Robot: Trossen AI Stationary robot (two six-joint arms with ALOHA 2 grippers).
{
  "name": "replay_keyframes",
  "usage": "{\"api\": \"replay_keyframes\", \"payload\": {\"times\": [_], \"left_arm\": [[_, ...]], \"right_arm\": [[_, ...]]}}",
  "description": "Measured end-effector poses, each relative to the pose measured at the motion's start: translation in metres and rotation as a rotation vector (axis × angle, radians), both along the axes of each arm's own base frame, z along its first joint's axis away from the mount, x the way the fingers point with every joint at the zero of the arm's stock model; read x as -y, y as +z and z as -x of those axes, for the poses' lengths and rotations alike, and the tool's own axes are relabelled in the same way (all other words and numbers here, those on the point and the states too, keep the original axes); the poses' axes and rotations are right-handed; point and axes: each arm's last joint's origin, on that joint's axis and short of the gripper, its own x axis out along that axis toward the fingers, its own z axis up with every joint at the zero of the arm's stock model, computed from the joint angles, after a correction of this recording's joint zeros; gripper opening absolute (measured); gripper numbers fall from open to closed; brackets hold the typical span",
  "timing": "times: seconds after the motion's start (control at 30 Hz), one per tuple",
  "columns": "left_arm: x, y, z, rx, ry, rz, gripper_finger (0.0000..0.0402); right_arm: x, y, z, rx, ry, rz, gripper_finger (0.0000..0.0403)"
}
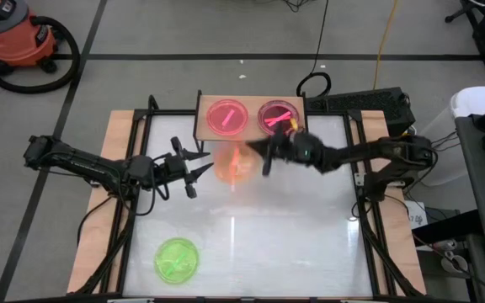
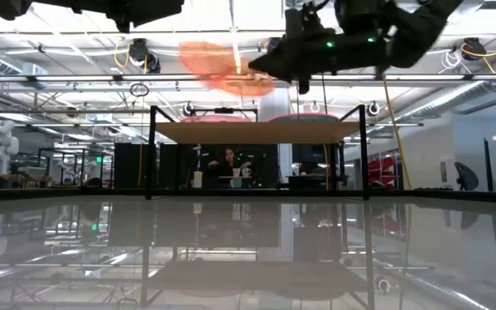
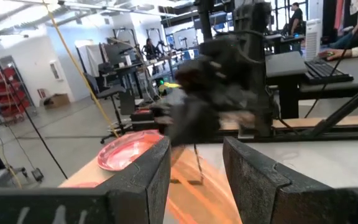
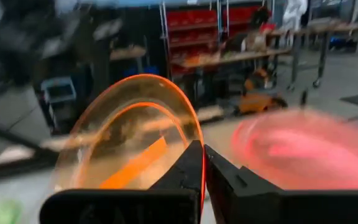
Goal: Place and stack plates onto a shelf
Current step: Stack the bottom orange plate on the pink plate on the shelf
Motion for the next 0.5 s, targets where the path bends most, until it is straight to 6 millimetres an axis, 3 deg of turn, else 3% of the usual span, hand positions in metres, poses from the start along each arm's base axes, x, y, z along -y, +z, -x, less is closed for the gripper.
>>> {"api": "replay_keyframes", "payload": {"times": [0.3,0.5], "left_arm": [[-0.008,0.001,-0.001,0.001,0.039,-0.016,0.0154],[-0.009,0.001,-0.001,0.004,0.045,-0.012,0.0154]], "right_arm": [[0.09,0.063,-0.01,0.042,-0.168,0.05,0.0],[0.137,0.057,-0.023,0.028,-0.148,-0.065,0.0]]}}
